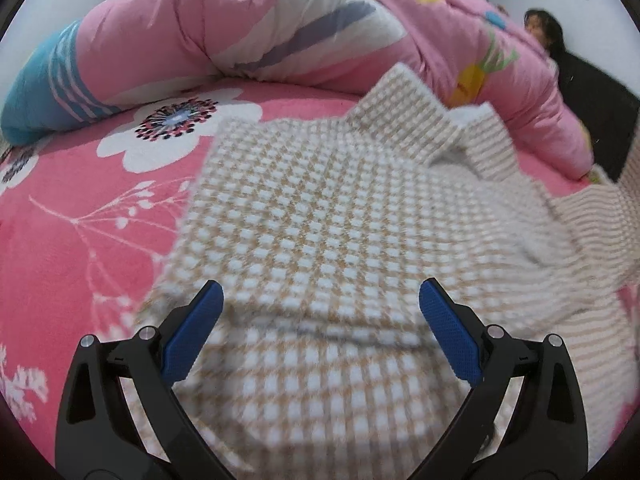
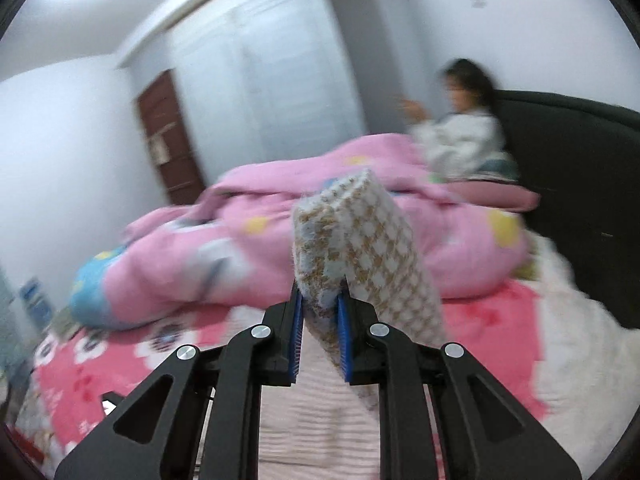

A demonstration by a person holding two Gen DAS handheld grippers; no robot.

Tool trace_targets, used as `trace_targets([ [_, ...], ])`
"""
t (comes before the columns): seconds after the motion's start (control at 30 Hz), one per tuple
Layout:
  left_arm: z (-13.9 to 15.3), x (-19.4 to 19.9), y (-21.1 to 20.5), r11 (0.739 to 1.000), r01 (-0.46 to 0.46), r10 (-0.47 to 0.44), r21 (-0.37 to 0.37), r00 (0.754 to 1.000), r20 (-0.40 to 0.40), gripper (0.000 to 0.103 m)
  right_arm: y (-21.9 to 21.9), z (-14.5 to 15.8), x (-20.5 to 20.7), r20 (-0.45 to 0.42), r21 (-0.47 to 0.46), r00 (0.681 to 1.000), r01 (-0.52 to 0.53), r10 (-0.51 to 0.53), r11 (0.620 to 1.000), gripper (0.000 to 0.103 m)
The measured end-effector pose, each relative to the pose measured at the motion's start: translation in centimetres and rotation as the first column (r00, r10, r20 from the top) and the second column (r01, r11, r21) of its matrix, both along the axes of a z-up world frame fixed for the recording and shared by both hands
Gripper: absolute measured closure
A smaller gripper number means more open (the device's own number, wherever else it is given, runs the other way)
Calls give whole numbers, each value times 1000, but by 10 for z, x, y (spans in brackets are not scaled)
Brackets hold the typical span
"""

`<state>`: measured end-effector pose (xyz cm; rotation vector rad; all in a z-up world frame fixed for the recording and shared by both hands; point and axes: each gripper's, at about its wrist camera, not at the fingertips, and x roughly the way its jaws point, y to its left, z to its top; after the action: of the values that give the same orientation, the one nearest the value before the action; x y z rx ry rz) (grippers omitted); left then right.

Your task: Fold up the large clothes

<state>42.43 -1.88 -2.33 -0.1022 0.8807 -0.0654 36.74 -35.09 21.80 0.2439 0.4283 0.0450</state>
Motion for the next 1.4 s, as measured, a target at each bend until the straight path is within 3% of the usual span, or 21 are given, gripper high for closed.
trace_targets([
  [0.1,14,-15,14,1000,8,-8,17,1000,-14,8,73,-10,17,-5,-1,992,-127,127,992,88],
  [0.2,19,-31,29,998,55,-55,0,998,-22,8,138,-38,43,-51,-2,974,-221,221,975,88],
  [0.33,14,-53,46,994,111,-112,-21,992,-53,8,229,-116,83,-210,13,919,-340,335,940,87],
  [0.37,12,-58,49,992,126,-126,-16,990,-56,8,249,-138,90,-256,11,898,-367,358,930,86],
  [0.43,10,-66,53,988,155,-155,-8,987,-48,8,285,-191,110,-384,15,823,-448,419,894,81],
  [0.5,10,-72,57,986,166,-166,-11,985,-38,8,313,-238,124,-531,52,709,-518,463,854,69],
  [0.57,13,-72,60,985,171,-172,-30,985,-19,8,319,-255,123,-579,72,670,-524,463,848,67],
  [0.6,14,-73,62,985,170,-170,-40,985,-12,8,316,-253,121,-565,96,666,-534,487,840,55],
  [0.63,16,-70,64,984,167,-167,-58,986,0,8,311,-248,119,-552,119,661,-540,508,833,37],
  [0.7,21,-62,63,984,161,-160,-72,987,23,8,292,-229,111,-494,164,673,-549,550,819,30],
  [0.77,24,-57,59,986,150,-148,-75,988,42,8,261,-203,98,-425,196,697,-552,578,810,30],
  [0.87,27,-35,52,989,118,-112,-84,991,68,8,191,-178,87,-358,207,780,-470,513,858,30],
  [0.9,27,-26,51,990,100,-93,-103,993,66,15,159,-175,81,-348,202,818,-410,457,889,30],
  [1.0,20,6,51,985,46,-49,-168,999,-18,37,84,-183,72,-373,185,882,-234,289,954,30],
  [1.03,17,14,50,984,35,-45,-177,998,-53,42,61,-189,69,-392,197,885,-187,252,963,30],
  [1.1,2,40,46,988,9,-35,-157,986,-162,65,21,-208,61,-429,233,883,-98,193,967,30],
  [1.13,-2,47,44,990,-5,-22,-140,982,-186,69,10,-216,58,-435,242,882,-80,181,967,30],
  [1.17,-3,51,43,991,-10,-15,-132,982,-188,73,-1,-224,52,-441,244,882,-61,167,968,30],
  [1.27,6,54,36,997,8,-22,-81,986,-167,98,-11,-238,41,-438,242,886,-45,151,969,30],
  [1.4,40,54,28,998,53,-54,-20,997,-51,99,-19,-245,41,-421,229,896,-44,140,972,30],
])
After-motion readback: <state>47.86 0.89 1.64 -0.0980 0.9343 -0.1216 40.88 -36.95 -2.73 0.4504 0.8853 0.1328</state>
